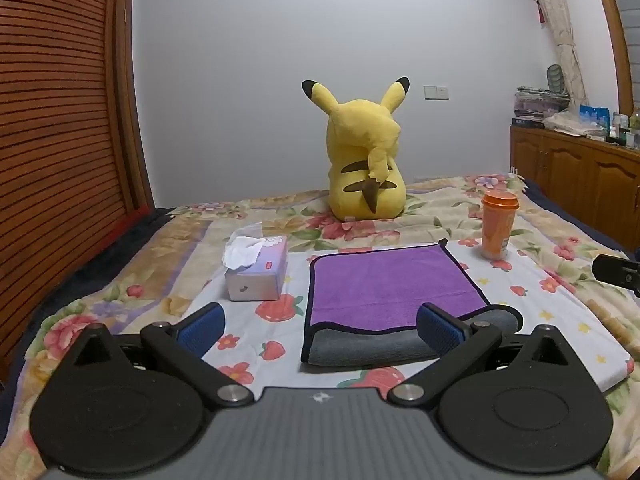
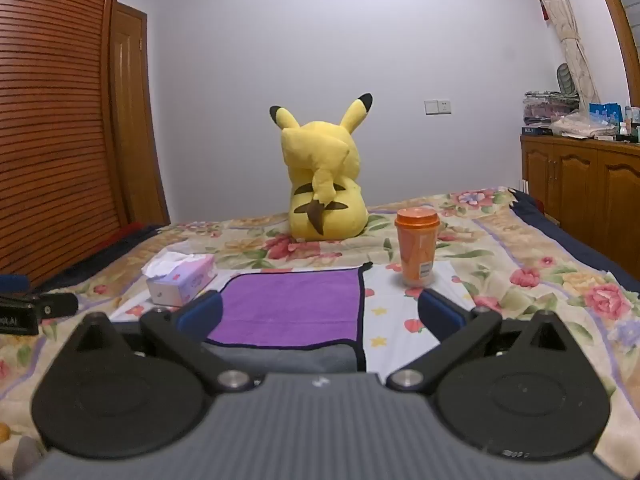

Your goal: Fold towel

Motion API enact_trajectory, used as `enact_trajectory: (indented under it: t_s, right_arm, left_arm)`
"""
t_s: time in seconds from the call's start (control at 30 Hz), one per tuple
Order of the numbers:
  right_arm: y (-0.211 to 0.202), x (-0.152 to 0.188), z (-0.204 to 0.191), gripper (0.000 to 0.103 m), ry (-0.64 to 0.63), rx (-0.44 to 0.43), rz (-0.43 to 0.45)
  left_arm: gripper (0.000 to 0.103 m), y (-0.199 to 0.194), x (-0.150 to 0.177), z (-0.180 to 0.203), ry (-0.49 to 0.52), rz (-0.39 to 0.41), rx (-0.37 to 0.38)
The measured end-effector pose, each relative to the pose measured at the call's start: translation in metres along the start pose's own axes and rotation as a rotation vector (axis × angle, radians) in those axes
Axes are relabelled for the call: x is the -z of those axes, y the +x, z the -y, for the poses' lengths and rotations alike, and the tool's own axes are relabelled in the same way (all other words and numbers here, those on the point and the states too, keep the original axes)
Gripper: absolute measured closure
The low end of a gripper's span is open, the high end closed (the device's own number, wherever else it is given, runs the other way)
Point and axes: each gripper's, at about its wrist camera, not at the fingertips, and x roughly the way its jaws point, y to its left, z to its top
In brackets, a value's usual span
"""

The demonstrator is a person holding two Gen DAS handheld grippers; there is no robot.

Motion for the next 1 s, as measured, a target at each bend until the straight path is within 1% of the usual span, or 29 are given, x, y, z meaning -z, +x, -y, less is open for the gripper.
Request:
enact_trajectory:
  t_s: [1.0]
  right_arm:
    - [0.0014, 0.0018, 0.0039, 0.000, 0.009, 0.000, -0.008]
  left_arm:
    - [0.003, 0.0008, 0.0003, 0.0006, 0.007, -0.005, -0.002]
